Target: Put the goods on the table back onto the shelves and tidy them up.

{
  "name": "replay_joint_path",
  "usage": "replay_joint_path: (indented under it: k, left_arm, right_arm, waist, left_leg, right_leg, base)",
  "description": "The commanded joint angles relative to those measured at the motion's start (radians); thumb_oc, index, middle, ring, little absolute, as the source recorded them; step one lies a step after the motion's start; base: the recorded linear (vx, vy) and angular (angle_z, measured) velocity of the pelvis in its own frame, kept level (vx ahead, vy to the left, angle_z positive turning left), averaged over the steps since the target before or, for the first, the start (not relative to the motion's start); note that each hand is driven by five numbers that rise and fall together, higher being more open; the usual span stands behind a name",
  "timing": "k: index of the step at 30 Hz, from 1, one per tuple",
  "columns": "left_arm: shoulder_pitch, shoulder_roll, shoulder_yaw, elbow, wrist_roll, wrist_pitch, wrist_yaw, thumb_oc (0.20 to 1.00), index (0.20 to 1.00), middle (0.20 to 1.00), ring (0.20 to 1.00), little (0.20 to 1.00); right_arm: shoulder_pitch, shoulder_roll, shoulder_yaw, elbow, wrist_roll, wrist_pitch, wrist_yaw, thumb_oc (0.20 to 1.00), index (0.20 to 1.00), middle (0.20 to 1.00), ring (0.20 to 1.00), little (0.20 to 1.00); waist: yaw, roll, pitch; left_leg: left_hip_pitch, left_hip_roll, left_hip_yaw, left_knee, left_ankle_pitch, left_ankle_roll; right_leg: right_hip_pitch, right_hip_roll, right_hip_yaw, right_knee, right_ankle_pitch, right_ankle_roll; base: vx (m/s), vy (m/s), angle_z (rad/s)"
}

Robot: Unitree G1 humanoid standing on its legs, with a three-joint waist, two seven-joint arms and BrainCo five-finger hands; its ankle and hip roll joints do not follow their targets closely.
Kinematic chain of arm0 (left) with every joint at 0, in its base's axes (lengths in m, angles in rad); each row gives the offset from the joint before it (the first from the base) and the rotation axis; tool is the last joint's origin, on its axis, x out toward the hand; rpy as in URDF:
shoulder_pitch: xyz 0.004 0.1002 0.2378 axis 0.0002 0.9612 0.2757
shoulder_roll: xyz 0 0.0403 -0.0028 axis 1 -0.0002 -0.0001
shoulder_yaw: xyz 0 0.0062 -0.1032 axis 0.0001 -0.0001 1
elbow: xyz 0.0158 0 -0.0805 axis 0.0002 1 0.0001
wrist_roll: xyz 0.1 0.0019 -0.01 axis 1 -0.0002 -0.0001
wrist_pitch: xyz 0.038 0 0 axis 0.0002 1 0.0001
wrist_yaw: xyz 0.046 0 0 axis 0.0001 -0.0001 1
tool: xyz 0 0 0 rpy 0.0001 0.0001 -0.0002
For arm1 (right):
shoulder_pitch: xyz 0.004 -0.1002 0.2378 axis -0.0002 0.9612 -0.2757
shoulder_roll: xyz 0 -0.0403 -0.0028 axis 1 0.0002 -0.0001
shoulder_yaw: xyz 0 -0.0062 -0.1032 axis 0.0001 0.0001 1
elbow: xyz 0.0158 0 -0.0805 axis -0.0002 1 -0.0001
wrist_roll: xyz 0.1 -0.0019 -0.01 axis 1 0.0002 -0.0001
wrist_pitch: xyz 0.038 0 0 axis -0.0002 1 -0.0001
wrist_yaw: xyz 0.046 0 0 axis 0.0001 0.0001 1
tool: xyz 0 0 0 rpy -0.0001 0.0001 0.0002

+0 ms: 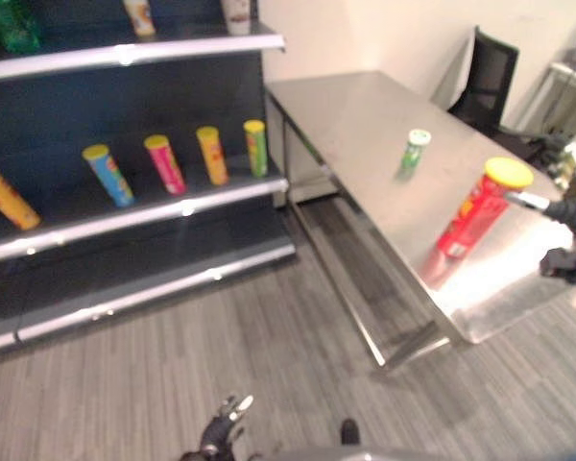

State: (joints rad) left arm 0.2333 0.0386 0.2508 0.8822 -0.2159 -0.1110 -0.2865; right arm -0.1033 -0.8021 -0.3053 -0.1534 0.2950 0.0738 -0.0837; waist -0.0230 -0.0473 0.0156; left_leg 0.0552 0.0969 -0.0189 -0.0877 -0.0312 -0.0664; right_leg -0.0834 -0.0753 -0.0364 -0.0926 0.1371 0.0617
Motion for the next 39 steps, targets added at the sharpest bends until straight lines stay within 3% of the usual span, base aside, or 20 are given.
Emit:
replay_joint_path:
  k: [1,7,10,13,17,23,31,39]
  left_arm:
    - [-0.046,0.002,-0.007,0.007,0.001,-0.042,-0.01,1.0,1.0,1.0,1.0,1.0]
    - [-0.025,-0.001,-0.007,-0.008,-0.002,-0.039,-0.012,1.0,1.0,1.0,1.0,1.0]
    - [-0.03,0.01,-0.011,-0.009,-0.009,-0.039,-0.013,1.0,1.0,1.0,1.0,1.0]
    - [-0.037,0.02,-0.024,-0.013,-0.014,-0.041,-0.015,1.0,1.0,1.0,1.0,1.0]
    - [-0.037,0.016,-0.032,-0.031,-0.022,-0.038,-0.02,1.0,1.0,1.0,1.0,1.0]
    - [-0.035,0.008,-0.029,-0.038,-0.029,-0.035,-0.02,1.0,1.0,1.0,1.0,1.0]
    - [-0.023,0.006,-0.031,-0.027,-0.015,-0.032,-0.014,1.0,1.0,1.0,1.0,1.0]
    - [-0.026,0.016,-0.054,-0.042,-0.023,-0.028,-0.004,1.0,1.0,1.0,1.0,1.0]
  right_arm:
    - [-0.079,-0.082,-0.063,-0.063,0.007,-0.049,-0.048,1.0,1.0,1.0,1.0,1.0]
    - [-0.123,-0.183,-0.025,0.018,0.012,-0.042,-0.04,1.0,1.0,1.0,1.0,1.0]
    - [-0.22,-0.28,0.118,0.232,0.034,-0.021,0.025,1.0,1.0,1.0,1.0,1.0]
    - [-0.308,-0.31,0.2,0.407,0.05,-0.014,0.069,1.0,1.0,1.0,1.0,1.0]
    - [-0.38,-0.314,0.283,0.491,0.06,-0.029,0.109,1.0,1.0,1.0,1.0,1.0]
    - [-0.389,-0.301,0.282,0.438,0.091,-0.053,0.105,1.0,1.0,1.0,1.0,1.0]
    - [-0.24,-0.258,0.164,0.333,0.183,-0.099,0.134,1.0,1.0,1.0,1.0,1.0]
    - [-0.217,-0.335,0.231,0.352,0.191,-0.107,0.184,1.0,1.0,1.0,1.0,1.0]
  waist:
    - [0.012,0.005,0.017]
    - [0.019,0.006,0.02]
    - [0.033,-0.001,0.024]
    - [0.041,-0.004,0.023]
    - [0.04,0.001,0.021]
    - [0.04,0.007,0.028]
    - [0.043,0.003,0.026]
    - [0.047,-0.005,0.024]
  left_leg:
    - [-0.035,0.021,0.01,0.0,0.045,0.041]
    - [-0.037,0.022,0.005,0.0,0.044,0.043]
    - [-0.032,0.023,0.004,0.0,0.035,0.041]
    - [-0.035,0.025,0.001,0.0,0.03,0.04]
    - [-0.044,0.027,-0.003,0.0,0.021,0.04]
    - [-0.053,0.028,-0.006,0.0,0.022,0.04]
    - [-0.055,0.027,-0.013,0.0,0.027,0.039]
    - [-0.046,0.027,-0.014,0.0,0.016,0.038]
  right_leg:
    - [0.055,-0.046,0.032,0.005,-0.064,-0.039]
    - [0.057,-0.046,0.035,0.005,-0.063,-0.038]
    - [0.056,-0.041,0.039,0.005,-0.066,-0.039]
    - [0.05,-0.039,0.038,0.005,-0.07,-0.039]
    - [0.042,-0.037,0.039,0.005,-0.073,-0.039]
    - [0.038,-0.037,0.039,0.005,-0.075,-0.037]
    - [0.04,-0.038,0.037,0.005,-0.071,-0.039]
    - [0.049,-0.038,0.036,0.005,-0.073,-0.04]
  base:
    - [0.02,-0.013,0.12]
    - [0.01,-0.003,0.02]
    - [0.01,-0.013,-0.03]
    - [0.0,0.0,0.0]
    - [0.01,-0.018,-0.04]
    - [0.0,-0.002,0.02]
    - [0.0,-0.001,0.01]
    - [0.0,0.0,0.0]
